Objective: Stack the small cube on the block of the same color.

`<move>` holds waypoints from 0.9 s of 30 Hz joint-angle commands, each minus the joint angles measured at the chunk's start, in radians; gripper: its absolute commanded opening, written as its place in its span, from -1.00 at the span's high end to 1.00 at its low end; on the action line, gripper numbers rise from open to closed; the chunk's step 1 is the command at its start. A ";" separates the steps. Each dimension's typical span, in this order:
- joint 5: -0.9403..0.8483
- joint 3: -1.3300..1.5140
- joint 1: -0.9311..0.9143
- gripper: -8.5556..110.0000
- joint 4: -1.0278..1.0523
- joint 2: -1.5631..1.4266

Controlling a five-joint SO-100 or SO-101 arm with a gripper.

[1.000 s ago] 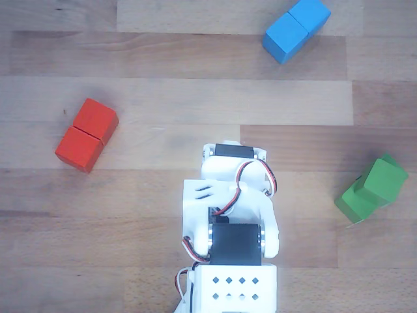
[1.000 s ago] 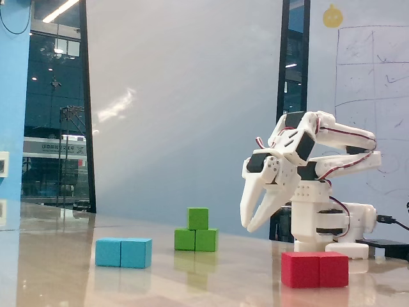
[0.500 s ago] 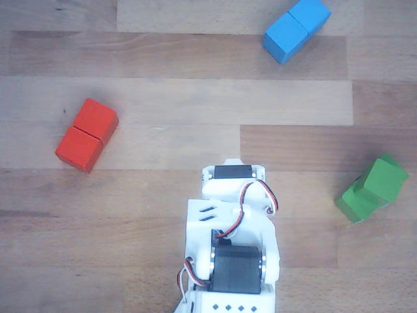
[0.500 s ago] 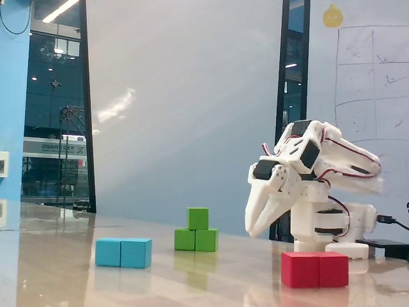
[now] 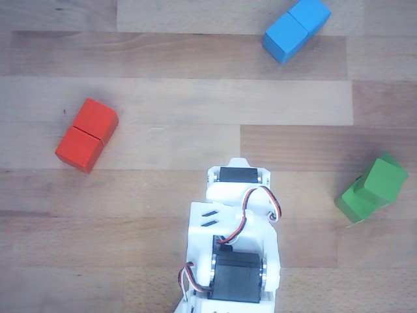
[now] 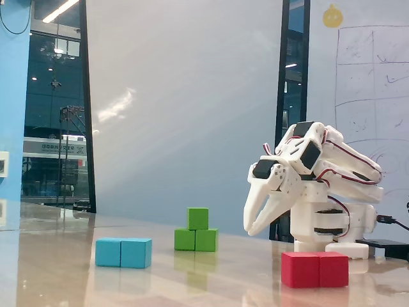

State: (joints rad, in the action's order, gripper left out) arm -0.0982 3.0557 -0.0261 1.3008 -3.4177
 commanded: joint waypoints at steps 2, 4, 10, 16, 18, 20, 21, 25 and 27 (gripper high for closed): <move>0.003 -0.008 -0.005 0.86 0.003 -0.034; 0.003 -0.006 0.008 0.86 0.003 -0.034; 0.003 -0.006 0.014 0.86 0.003 -0.034; 0.003 -0.008 0.009 0.86 0.003 -0.031; 0.000 -0.008 0.012 0.86 0.003 -0.031; -0.003 -0.009 0.015 0.85 0.006 -0.031; -0.003 -0.009 0.015 0.85 0.006 -0.031; -0.003 -0.009 0.015 0.85 0.006 -0.031; -0.003 -0.009 0.015 0.85 0.006 -0.031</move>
State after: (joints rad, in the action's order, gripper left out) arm -0.0982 3.0557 -0.0199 1.3008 -3.4177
